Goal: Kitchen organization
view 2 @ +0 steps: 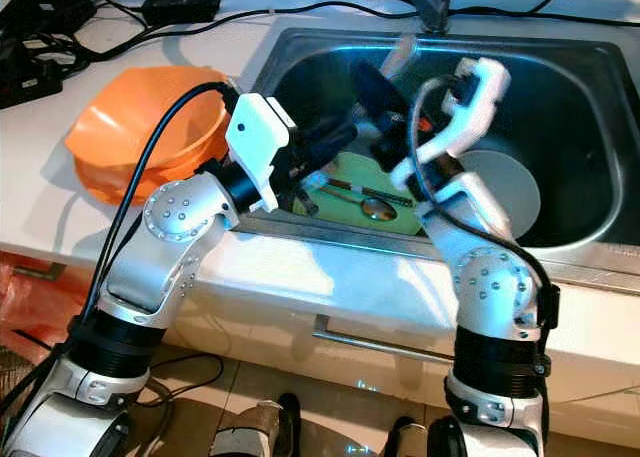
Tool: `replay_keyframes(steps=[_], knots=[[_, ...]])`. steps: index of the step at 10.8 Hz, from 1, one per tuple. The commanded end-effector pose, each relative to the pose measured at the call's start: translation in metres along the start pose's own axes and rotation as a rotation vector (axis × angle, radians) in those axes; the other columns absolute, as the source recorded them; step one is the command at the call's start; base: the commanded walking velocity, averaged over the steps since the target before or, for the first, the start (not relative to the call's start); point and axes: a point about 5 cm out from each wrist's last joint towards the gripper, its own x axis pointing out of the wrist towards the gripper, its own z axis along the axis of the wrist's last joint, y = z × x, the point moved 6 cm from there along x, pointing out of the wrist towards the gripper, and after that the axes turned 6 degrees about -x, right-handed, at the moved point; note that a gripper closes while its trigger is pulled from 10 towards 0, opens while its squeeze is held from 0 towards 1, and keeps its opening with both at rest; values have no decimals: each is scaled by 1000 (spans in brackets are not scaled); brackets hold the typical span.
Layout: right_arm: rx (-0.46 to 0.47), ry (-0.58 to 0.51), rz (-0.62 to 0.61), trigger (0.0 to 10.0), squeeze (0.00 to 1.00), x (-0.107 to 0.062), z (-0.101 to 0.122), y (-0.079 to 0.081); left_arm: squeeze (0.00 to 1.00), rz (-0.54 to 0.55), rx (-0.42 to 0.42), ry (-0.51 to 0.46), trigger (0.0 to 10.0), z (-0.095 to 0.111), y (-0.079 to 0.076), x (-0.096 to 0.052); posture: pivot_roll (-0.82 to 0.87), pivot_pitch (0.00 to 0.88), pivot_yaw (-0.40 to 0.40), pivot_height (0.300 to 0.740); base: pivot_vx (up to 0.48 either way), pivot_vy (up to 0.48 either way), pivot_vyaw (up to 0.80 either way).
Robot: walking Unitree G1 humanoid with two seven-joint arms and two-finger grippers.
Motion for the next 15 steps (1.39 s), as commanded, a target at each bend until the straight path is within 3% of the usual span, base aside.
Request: replay_keyframes(steps=[1,2,5,6,8,9,12,15], knots=[[7,9,12,8431,0,0,-1,3,1000,-8,11,-12,10000,4,0,-2,109,199,126,740,0,0,0],[7,16,11,10000,0,0,-2,4,1000,-5,9,-11,10000,3,1,-2,109,199,123,740,0,0,0],[-9,16,-16,10000,0,0,-2,0,1000,-14,-5,-14,10000,5,-1,-3,110,198,121,740,0,0,0],[-120,-6,-92,10000,0,1,5,-12,1000,-46,-14,-4,10000,6,-6,-4,109,198,120,740,0,0,0],[-384,57,-135,10000,0,2,-4,-21,1000,-55,-10,10,10000,5,-6,-7,114,198,118,740,0,0,0],[-610,171,-164,10000,0,-1,-24,-36,1000,-69,-9,42,10000,0,-8,-12,121,200,112,740,0,0,0],[-753,229,-123,10000,0,-3,-32,-47,1000,-162,-92,159,10000,-19,-21,-29,122,200,107,740,0,0,0],[-956,293,75,10000,0,11,-42,-39,1000,-208,-88,218,10000,-26,-28,-37,127,197,105,740,0,0,0]])
